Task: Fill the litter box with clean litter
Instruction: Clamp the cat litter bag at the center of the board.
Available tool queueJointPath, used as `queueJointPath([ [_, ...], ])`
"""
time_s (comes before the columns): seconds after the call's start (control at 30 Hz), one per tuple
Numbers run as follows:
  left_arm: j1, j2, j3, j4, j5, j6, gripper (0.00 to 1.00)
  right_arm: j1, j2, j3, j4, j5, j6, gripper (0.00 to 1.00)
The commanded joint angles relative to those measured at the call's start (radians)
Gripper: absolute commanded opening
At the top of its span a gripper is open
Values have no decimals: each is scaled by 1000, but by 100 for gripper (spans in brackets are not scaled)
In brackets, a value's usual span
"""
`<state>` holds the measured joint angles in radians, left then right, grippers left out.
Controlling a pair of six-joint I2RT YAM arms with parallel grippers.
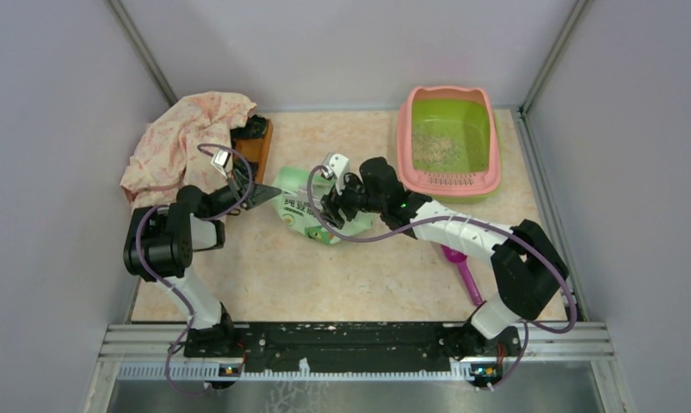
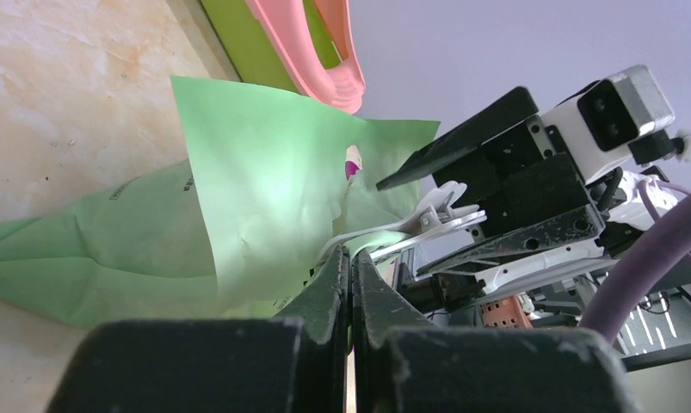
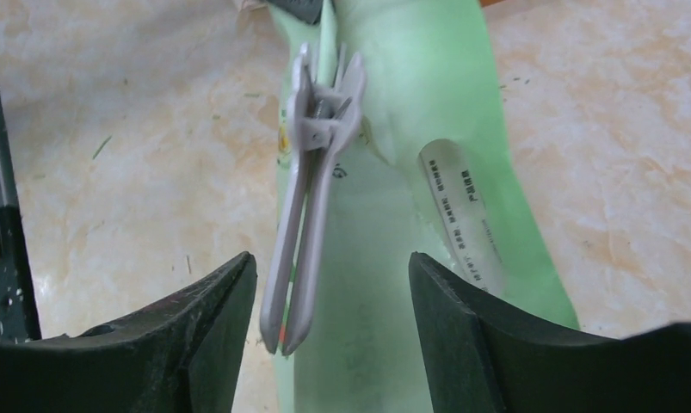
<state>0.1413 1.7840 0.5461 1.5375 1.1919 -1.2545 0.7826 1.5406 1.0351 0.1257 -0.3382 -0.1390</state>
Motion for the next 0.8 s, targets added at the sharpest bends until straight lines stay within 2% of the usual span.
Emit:
queueJointPath([
  [0.0,15,-38,41,255,-37,-47,3,6,-13,56,-49,-86,-49,62],
  [0.07,14,-49,42,254,-38,-54,3,6,-18,47,-49,-86,-47,51],
  [0.2,15,-62,36,253,-43,-62,3,6,-39,17,-29,-66,-41,11],
  [0.27,15,-65,33,253,-42,-65,3,6,-45,9,-30,-55,-41,0],
  [0.53,11,-104,10,253,-53,-95,3,-20,-94,2,-16,4,-52,0],
  [0.77,-65,-158,-59,248,-51,-112,1,-157,-98,82,-93,-164,-19,0],
])
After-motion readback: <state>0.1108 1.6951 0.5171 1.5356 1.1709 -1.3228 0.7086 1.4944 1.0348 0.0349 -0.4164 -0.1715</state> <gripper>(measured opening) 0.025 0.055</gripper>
